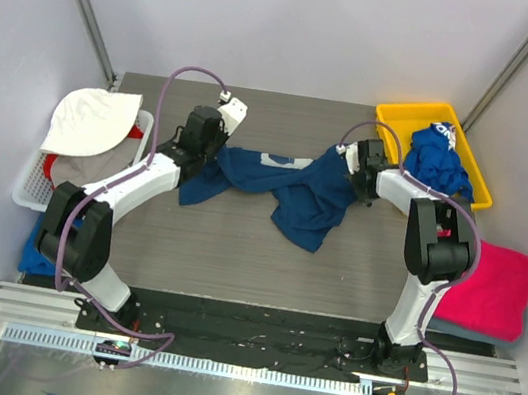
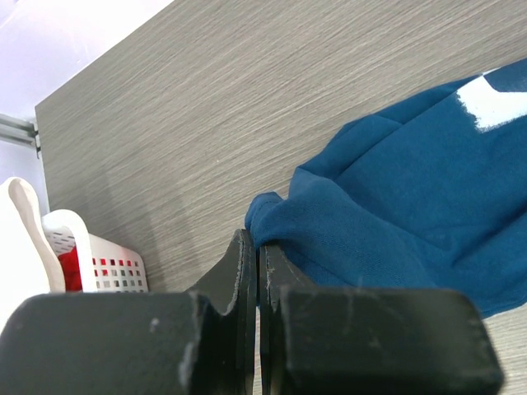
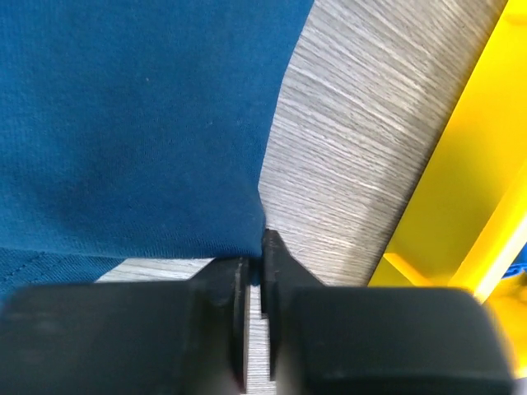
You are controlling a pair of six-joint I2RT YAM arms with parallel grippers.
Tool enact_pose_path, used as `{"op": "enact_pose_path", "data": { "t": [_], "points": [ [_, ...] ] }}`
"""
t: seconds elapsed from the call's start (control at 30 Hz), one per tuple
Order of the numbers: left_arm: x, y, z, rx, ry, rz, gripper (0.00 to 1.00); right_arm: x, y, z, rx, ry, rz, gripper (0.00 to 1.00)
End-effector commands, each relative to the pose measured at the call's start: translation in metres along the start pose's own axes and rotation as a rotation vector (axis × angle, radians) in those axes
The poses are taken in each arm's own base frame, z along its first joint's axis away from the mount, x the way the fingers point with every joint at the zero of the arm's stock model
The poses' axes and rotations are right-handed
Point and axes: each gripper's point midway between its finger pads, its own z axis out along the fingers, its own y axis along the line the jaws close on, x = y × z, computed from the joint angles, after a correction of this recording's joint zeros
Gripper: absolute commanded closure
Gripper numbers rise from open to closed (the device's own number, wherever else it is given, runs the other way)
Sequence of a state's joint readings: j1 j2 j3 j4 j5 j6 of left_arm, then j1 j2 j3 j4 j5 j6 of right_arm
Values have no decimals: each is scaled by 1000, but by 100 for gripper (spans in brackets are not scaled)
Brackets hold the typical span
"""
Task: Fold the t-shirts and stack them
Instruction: Flatten out the tshirt
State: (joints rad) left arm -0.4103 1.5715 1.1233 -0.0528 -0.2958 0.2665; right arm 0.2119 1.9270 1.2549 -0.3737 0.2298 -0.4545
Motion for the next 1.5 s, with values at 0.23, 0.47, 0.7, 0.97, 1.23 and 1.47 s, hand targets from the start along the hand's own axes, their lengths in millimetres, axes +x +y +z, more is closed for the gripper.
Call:
{"op": "enact_pose_path", "data": {
  "t": [0.23,0.47,0.7,0.97,1.23,1.47],
  "points": [
    [-34,14,-9,-39,-98,-67,100,-34,-39,-51,110,-110,61,99],
    [-93,56,-46,-137,-195,-123,100,-81,-87,-140,195,-248,141,99],
    [-125,90,-81,-230,-254,-117,100,-100,-104,-214,188,-371,187,99],
    [-142,106,-117,-236,-309,-145,100,-95,-95,-259,137,-438,211,99],
    [-165,137,-171,-301,-393,-182,100,-104,-115,-332,191,-612,256,99],
    [-194,168,-208,-399,-512,-271,100,-129,-161,-413,358,-859,323,99]
  ]
}}
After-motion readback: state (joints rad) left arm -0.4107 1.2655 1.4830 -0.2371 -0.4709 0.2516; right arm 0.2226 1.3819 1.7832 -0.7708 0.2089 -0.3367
